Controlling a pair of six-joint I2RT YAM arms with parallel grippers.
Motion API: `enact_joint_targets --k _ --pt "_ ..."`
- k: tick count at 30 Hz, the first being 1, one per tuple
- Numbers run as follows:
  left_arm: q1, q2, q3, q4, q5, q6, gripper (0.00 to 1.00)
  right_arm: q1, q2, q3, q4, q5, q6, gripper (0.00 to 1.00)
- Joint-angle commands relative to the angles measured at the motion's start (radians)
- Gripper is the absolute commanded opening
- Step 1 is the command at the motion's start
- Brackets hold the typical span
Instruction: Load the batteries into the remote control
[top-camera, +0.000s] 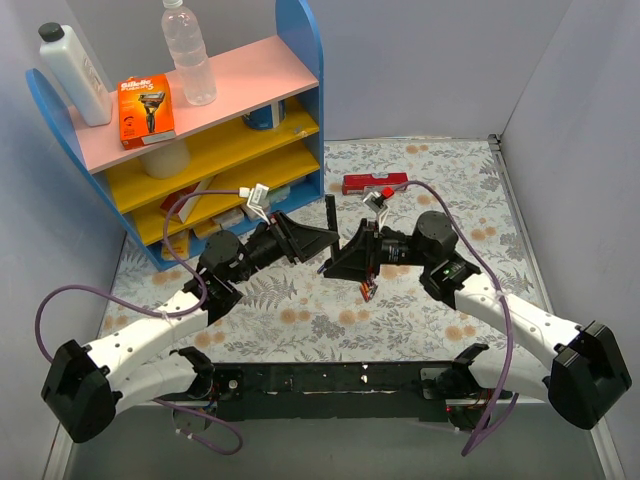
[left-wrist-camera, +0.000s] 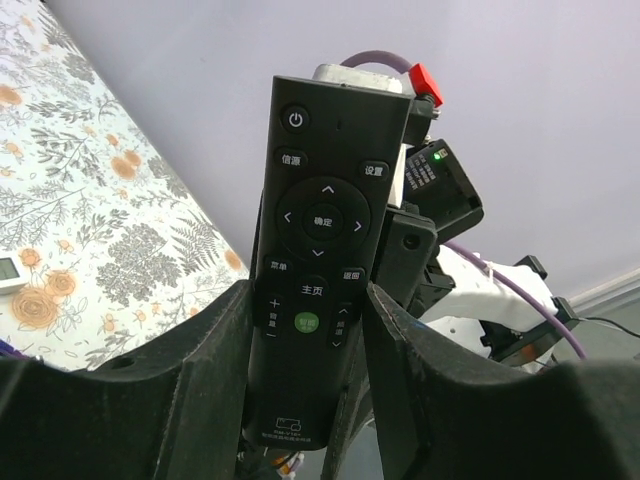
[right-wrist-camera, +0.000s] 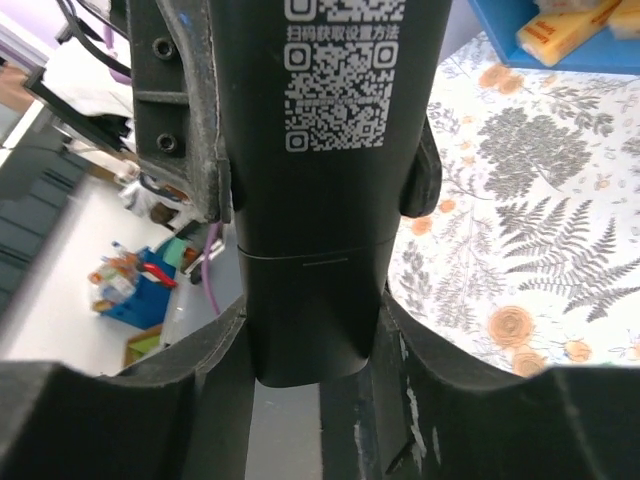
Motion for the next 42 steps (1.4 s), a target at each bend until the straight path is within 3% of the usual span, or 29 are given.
enact_joint_targets --k 1,5,6,9,14,20,26,35,42 --pt "0.002 -0.06 0.019 -0.048 -0.033 0.04 0.36 0.015 0.008 0.093 -0.112 0.046 -0.15 0.12" --pt "0.005 -0.119 0.049 -0.238 -0.173 0.114 0.94 0.028 0.011 0.138 -0.301 0.153 -0.278 0.03" --pt "0.005 -0.14 0.077 -0.328 -0.206 0.163 0.98 0.031 0.012 0.145 -0.33 0.175 -0.293 0.02" --pt "0.007 -0.154 0.144 -0.477 -0.296 0.22 0.98 0.06 0.032 0.2 -0.471 0.288 -0.367 0.01" --pt "0.005 -0.154 0.177 -0.542 -0.308 0.24 0.98 0.178 0.133 0.314 -0.709 0.544 -0.445 0.01" --pt "0.005 -0.084 0.22 -0.718 -0.457 0.183 0.98 0.281 0.201 0.394 -0.772 0.798 -0.457 0.01" --pt "0.007 -0.067 0.217 -0.816 -0.555 0.06 0.98 0.287 0.196 0.408 -0.769 0.85 -0.471 0.01" --pt "0.007 -0.002 0.212 -0.671 -0.434 0.093 0.97 0.308 0.198 0.383 -0.747 0.853 -0.482 0.01" --pt "0.007 0.025 0.189 -0.629 -0.454 0.099 0.85 0.314 0.21 0.38 -0.732 0.838 -0.497 0.01"
